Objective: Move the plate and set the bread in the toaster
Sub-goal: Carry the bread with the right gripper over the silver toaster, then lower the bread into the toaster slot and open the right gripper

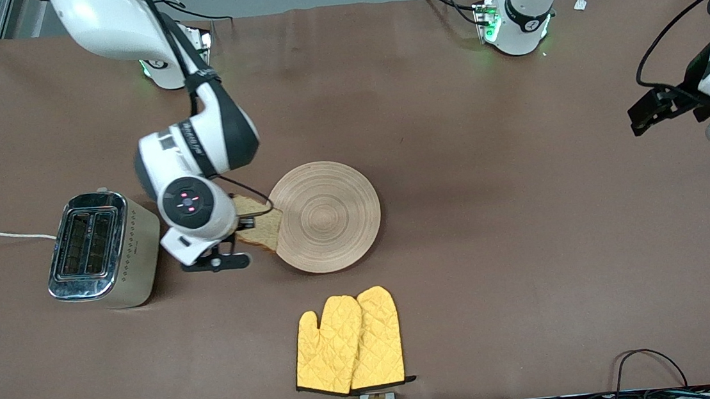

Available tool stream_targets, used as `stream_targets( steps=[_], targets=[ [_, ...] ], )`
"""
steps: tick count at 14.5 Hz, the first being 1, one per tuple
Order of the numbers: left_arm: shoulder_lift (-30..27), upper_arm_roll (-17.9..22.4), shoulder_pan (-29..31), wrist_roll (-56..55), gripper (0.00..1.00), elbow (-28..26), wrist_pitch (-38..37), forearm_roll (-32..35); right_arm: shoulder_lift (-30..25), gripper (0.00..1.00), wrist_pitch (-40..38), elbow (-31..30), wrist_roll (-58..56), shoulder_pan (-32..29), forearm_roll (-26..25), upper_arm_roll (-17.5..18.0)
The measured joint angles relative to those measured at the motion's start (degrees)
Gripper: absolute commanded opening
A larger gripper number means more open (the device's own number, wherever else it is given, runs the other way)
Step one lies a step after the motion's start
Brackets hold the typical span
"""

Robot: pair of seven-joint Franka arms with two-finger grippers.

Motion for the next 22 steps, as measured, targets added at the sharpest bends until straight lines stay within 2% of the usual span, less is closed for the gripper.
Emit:
stream_targets(
  steps=[3, 6, 10, 15, 22],
  targets=[
    [-2.95, 7.47, -5.65, 0.25, 1.00, -2.21, -0.70, -2.60, 0.00, 0.01, -6.94, 5.27, -9.62, -3.84, -6.60, -0.91],
    [-4.75, 10.80, -10.17, 0.23, 1.00, -5.54, -0.72, -3.48, 0.02, 0.00, -10.06, 7.43, -19.30, -7.31, -12.90, -2.12],
    [-5.20, 11.45, -11.46, 0.19, 1.00, -6.75, -0.71, -4.25, 0.03, 0.00, -10.48, 8.56, -29.98, -8.77, -20.40, -5.80],
    [-5.18, 11.47, -11.55, 0.20, 1.00, -6.94, -0.71, -4.34, 0.38, 0.01, -10.71, 8.58, -31.83, -8.78, -28.08, -7.74],
    [-5.10, 11.46, -11.98, 0.21, 1.00, -7.61, -0.73, -4.52, 1.99, 0.01, -10.80, 6.87, -22.85, -9.26, -28.81, -8.39]
  ],
)
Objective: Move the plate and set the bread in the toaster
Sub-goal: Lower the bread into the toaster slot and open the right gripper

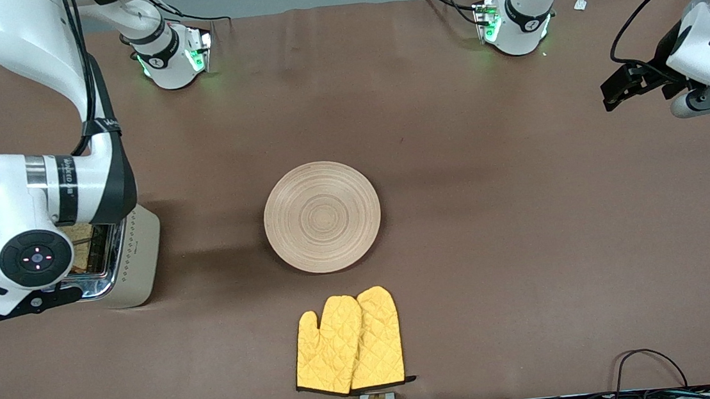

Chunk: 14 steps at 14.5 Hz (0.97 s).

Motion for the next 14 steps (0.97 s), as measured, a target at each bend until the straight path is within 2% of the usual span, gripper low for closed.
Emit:
stream_targets(
  steps=[10, 12, 13, 14],
  targets=[
    [0.14, 0.00, -0.15, -0.01, 1.00, -0.28, -0.98, -0.01, 1.11, 0.02, 0.44, -2.85, 8.25, 0.02, 3.19, 0.28],
    [0.15, 0.00, -0.15, -0.11, 1.00, -0.28, -0.98, -0.01, 1.40, 0.05, 1.15, -3.97, 8.78, 0.02, 3.82, 0.33],
    [0.15, 0.00, -0.15, -0.17, 1.00, -0.28, -0.98, -0.01, 1.56, 0.13, 1.66, -4.40, 9.13, 0.03, 4.87, 0.34],
    [0.15, 0.00, -0.15, -0.20, 1.00, -0.28, -0.98, -0.01, 1.79, 0.32, 2.18, -4.72, 9.63, 0.03, 5.72, 0.37]
  ],
)
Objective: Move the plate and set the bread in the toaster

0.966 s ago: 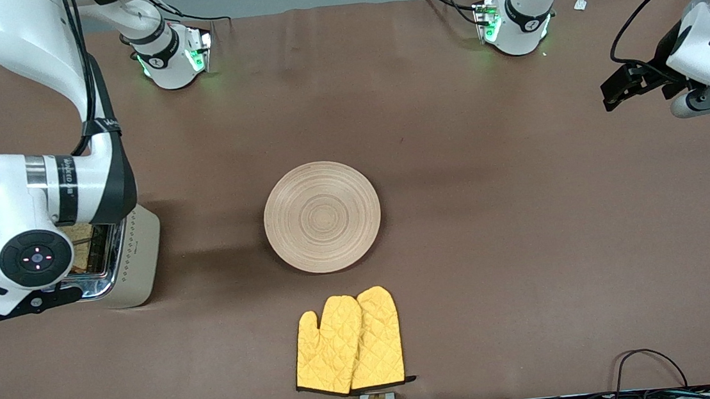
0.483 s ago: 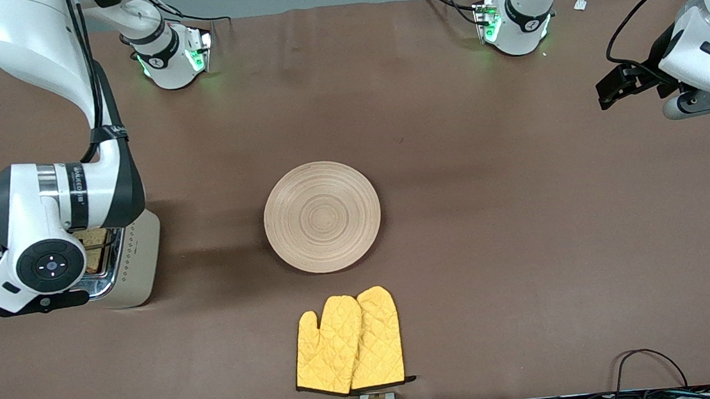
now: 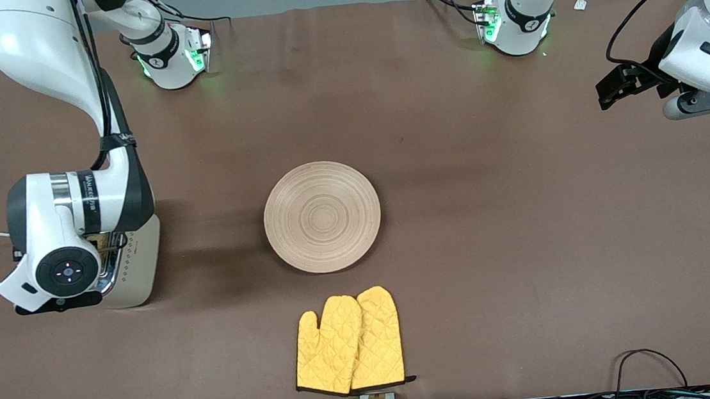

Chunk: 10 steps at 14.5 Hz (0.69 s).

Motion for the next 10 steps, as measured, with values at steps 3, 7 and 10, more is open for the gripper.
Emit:
stream_targets(
  steps=[3, 7, 10],
  targets=[
    [0.00, 0.00, 0.00, -0.02, 1.00, 0.00, 0.00, 0.00, 1.08, 0.88, 1.39, -0.22, 1.65, 0.04, 0.71, 0.06],
    [0.00, 0.01, 0.01, -0.02, 1.00, 0.00, 0.00, 0.00, 0.73, 1.00, 1.64, 0.52, 2.04, 0.18, 4.24, 0.01],
    [0.00, 0.01, 0.01, -0.02, 1.00, 0.00, 0.00, 0.00, -2.25, 1.00, 1.61, 1.61, 0.95, -0.05, 8.83, -0.27]
  ],
)
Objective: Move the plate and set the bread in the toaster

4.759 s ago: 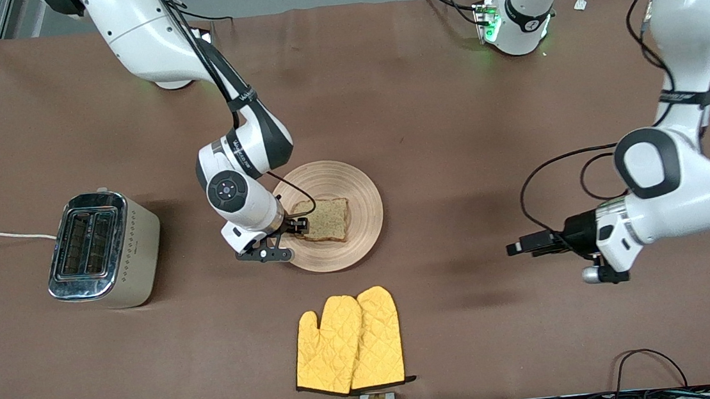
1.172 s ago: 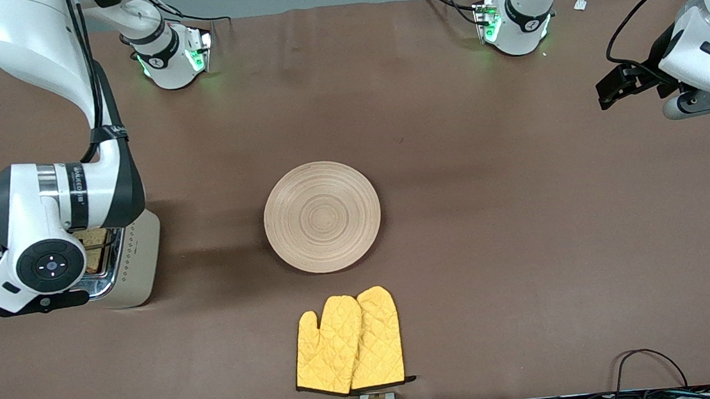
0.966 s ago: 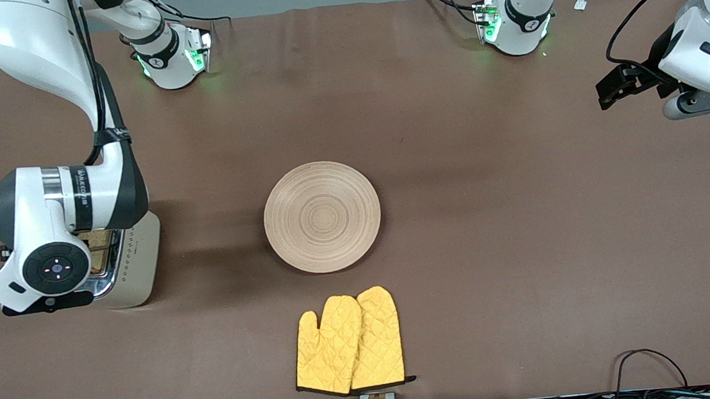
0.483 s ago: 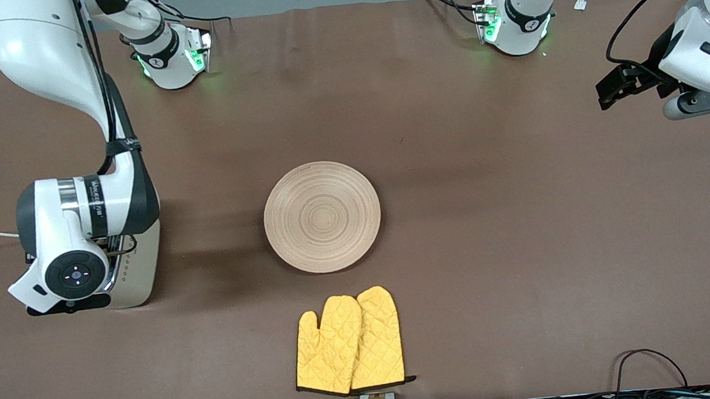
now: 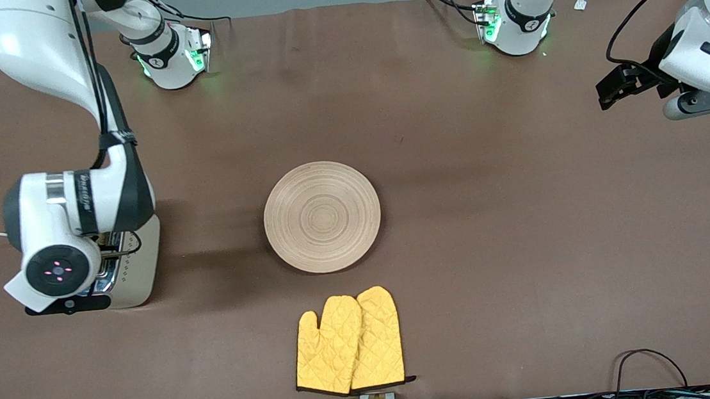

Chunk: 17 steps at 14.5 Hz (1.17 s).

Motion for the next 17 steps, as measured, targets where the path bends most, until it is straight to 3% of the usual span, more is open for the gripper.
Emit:
stream_targets(
  steps=[4, 8, 13, 17],
  targets=[
    [-0.01, 0.00, 0.00, 0.00, 1.00, 0.30, 0.00, 0.00, -7.57, 1.00, -1.56, 0.29, -7.50, -2.29, 8.81, -0.33],
    [-0.05, 0.00, -0.03, 0.01, 1.00, 0.48, 0.00, 0.00, -14.16, 1.00, -5.28, 0.22, -14.96, -6.91, 14.23, -0.42],
    [-0.25, -0.70, -0.14, 0.07, 1.00, 0.62, 0.00, 0.00, -19.87, 1.00, -6.98, 0.14, -16.61, -10.23, 16.61, -0.03],
    [-0.31, -1.31, -0.32, 0.07, 1.00, 0.66, 0.00, 0.00, -22.39, 1.00, -7.17, -0.01, -14.88, -17.28, 18.47, 4.63]
  ],
)
